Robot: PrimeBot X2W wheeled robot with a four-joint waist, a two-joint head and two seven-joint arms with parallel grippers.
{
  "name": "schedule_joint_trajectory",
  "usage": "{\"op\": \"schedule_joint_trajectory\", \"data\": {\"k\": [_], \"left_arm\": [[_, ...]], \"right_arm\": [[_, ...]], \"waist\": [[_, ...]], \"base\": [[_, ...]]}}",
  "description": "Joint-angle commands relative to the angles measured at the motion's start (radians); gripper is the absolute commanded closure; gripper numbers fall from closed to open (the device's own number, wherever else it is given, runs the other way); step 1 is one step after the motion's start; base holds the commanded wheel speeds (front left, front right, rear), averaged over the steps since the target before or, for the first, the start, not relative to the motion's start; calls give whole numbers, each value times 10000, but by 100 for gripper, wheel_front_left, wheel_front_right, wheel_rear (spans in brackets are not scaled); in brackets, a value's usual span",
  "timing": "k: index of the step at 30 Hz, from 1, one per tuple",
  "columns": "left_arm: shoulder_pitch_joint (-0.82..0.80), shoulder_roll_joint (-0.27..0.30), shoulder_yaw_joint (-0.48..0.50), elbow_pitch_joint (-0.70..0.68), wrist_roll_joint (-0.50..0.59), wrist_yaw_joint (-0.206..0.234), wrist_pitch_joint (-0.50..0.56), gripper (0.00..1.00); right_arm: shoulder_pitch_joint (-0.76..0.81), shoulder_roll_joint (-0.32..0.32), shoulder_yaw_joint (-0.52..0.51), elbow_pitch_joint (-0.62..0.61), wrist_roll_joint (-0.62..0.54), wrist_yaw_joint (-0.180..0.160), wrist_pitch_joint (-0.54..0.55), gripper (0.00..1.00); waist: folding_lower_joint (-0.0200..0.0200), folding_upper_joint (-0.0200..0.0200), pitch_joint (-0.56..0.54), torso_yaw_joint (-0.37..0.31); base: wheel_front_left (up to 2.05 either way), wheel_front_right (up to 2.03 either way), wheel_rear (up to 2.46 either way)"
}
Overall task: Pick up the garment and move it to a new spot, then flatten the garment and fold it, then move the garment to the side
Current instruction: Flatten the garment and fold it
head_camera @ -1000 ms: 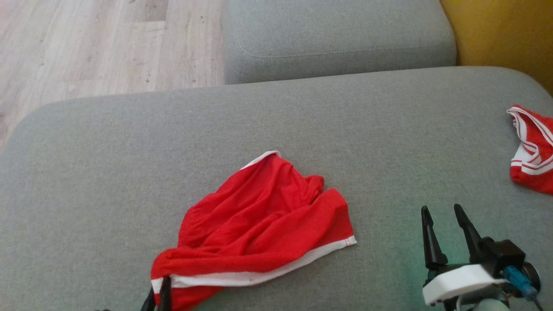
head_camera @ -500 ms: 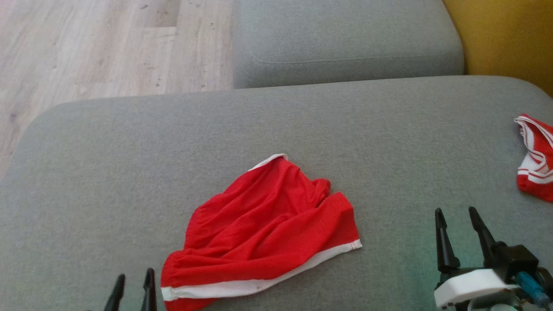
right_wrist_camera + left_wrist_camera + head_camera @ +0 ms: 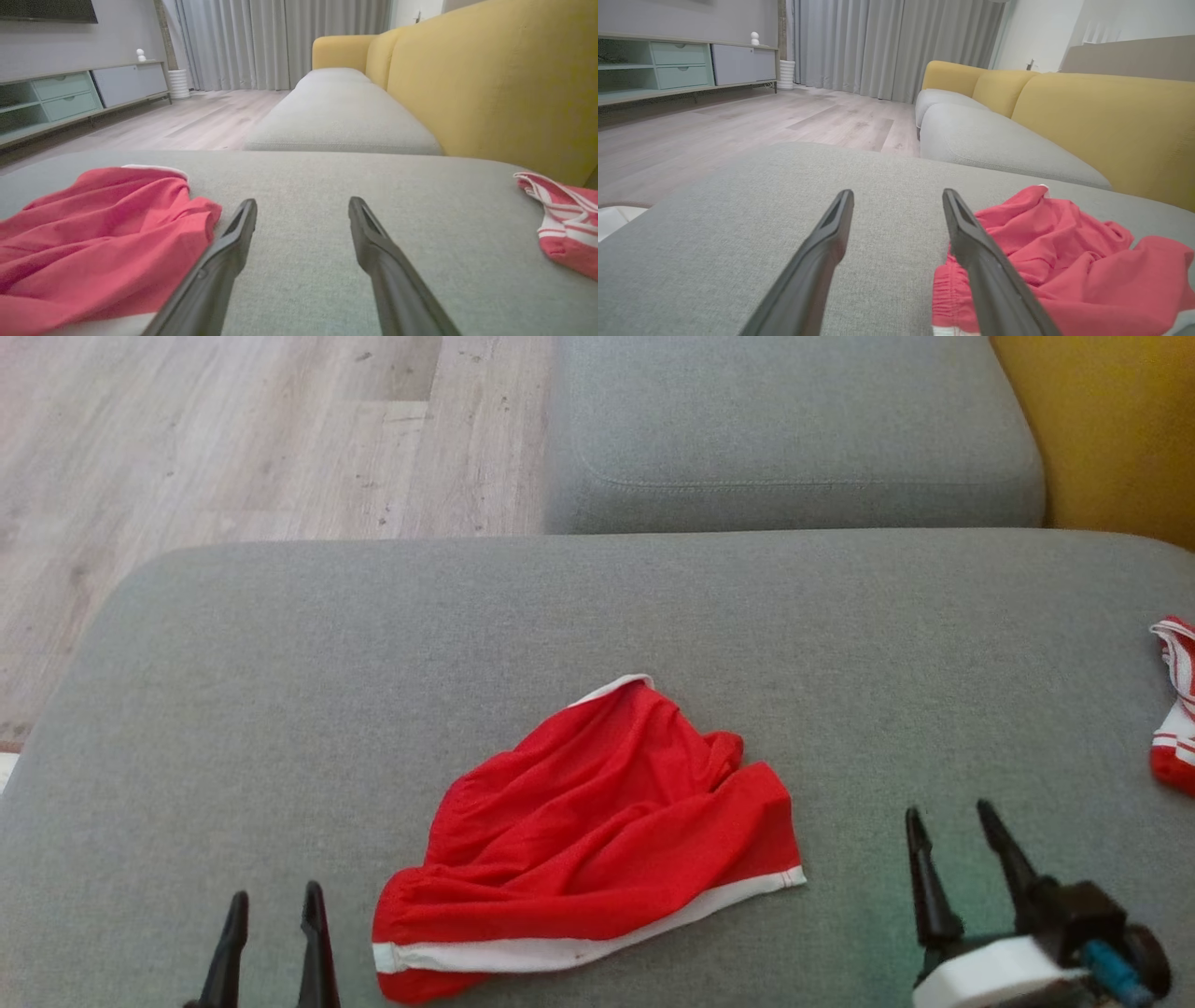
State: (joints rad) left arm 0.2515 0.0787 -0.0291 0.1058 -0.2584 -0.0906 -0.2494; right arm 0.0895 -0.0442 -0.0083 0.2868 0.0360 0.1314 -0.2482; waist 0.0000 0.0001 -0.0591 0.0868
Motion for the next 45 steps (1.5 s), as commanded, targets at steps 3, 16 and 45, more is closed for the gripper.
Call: {"op": "schedule_joint_trajectory", "data": {"k": [3,16,45], "left_arm": [[-293,-160,386,-64,284,-228,-123,0],[-395,-154,-177,219,330,-396,-124,0],[-1160,2577,-3480,598,-3693,-400,1881,0]], "right_arm": [[-61,-60,347,-163,132,-7,-136,0],[-194,-60,667,61,492,-7,-136,0],[-2458,-62,2905,3078,555,-7,2685,0]], "waist": [[0,-1,11,6],[0,-1,86,-230],[0,-1,913,301]], "base": [[0,0,0],[0,0,0],[0,0,0]]}}
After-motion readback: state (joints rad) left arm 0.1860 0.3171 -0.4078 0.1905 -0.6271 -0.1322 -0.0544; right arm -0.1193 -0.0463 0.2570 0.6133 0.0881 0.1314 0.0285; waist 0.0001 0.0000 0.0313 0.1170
